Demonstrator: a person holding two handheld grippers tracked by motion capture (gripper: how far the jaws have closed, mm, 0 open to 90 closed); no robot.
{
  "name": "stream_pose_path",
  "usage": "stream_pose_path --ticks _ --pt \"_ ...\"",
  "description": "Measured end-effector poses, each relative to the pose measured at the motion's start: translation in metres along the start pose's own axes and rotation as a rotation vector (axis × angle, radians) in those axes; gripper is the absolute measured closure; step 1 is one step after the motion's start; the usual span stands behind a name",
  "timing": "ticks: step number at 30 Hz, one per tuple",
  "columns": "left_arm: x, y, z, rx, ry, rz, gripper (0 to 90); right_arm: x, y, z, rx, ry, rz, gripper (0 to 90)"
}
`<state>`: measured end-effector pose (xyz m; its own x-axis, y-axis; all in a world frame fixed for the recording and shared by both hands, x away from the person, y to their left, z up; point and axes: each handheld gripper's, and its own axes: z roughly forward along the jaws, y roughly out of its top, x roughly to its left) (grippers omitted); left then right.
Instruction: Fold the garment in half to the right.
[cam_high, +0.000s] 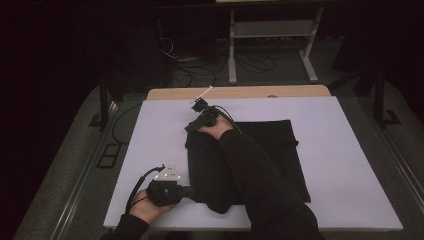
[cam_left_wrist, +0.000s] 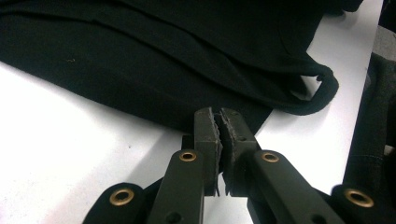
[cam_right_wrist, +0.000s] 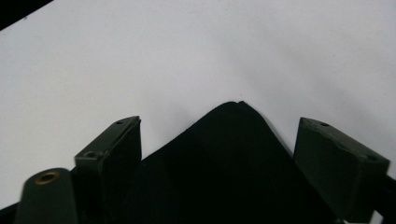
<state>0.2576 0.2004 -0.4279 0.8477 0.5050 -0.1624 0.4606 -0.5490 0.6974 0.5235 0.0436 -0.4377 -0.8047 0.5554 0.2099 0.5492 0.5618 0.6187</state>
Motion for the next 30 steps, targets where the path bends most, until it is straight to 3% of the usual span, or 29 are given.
stream_pose_path --ticks 10,20,30 --pt "-0.001 0.002 -0.001 -0.023 -0.001 0.007 84.7 0.000 0.003 0.008 0.000 -0.051 0.001 42.8" --pt "-0.003 0.004 0.000 -0.052 -0.001 -0.002 84.7 0.001 0.002 0.004 0.028 -0.062 -0.035 81.3" --pt "-0.004 0.006 0.000 -0.061 -0.003 -0.001 84.7 0.002 0.001 -0.012 0.025 -0.039 -0.041 84.8"
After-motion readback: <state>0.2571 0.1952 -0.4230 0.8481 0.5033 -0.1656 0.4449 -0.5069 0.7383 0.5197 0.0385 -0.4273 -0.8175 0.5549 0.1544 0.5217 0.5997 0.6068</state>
